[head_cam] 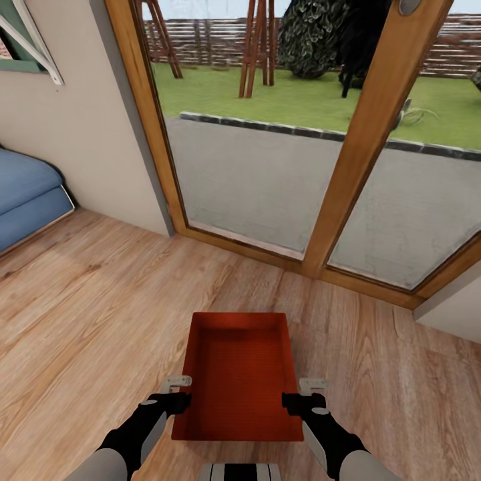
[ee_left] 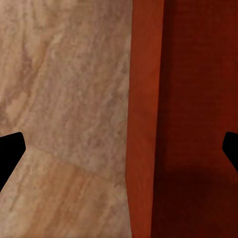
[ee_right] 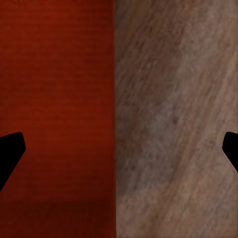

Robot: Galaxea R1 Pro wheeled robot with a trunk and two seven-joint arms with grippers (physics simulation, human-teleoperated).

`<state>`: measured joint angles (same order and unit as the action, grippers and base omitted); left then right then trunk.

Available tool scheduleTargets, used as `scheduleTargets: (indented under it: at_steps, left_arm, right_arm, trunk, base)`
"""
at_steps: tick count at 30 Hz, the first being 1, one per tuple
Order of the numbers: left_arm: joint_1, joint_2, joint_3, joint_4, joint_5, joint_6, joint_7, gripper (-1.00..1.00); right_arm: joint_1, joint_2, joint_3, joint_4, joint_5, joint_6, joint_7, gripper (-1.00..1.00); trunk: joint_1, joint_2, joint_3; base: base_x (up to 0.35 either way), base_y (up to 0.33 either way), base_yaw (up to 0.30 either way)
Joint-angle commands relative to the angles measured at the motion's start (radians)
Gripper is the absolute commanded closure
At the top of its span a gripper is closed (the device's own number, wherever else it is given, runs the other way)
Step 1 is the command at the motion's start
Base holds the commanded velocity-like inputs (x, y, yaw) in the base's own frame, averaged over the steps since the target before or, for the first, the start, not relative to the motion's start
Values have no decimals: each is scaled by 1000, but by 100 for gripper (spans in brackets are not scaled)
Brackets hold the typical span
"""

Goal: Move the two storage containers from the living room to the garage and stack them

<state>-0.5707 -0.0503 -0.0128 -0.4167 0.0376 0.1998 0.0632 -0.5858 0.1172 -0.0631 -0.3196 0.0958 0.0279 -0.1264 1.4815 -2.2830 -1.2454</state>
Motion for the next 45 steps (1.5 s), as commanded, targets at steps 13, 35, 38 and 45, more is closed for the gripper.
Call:
scheduleTargets:
  at_steps: [13, 35, 38, 45]
  left_arm:
    - [0, 0, -2, -2, 4, 6, 4, -100]
    - [0, -16, -2, 1, 2, 6, 6, -100]
    - [0, -16, -3, 15, 6, 2, 7, -100]
    - [0, -16, -4, 35, 9, -1, 7, -100]
  right_arm:
    - [0, 1, -6, -1, 10, 3, -1, -100]
    - [0, -5, -8, -1, 4, 5, -1, -100]
    - [0, -9, -12, 6, -4, 9, -1, -100]
    - [-2, -10, -14, 17, -7, 16, -1, -100]
  trunk:
    - [0, 0, -1]
    - [0, 0, -1]
    - [0, 0, -1]
    - [0, 0, -1]
  base:
    - [1, 0, 0]
    - [0, 0, 0]
    - [0, 0, 0]
    - [0, 0, 0]
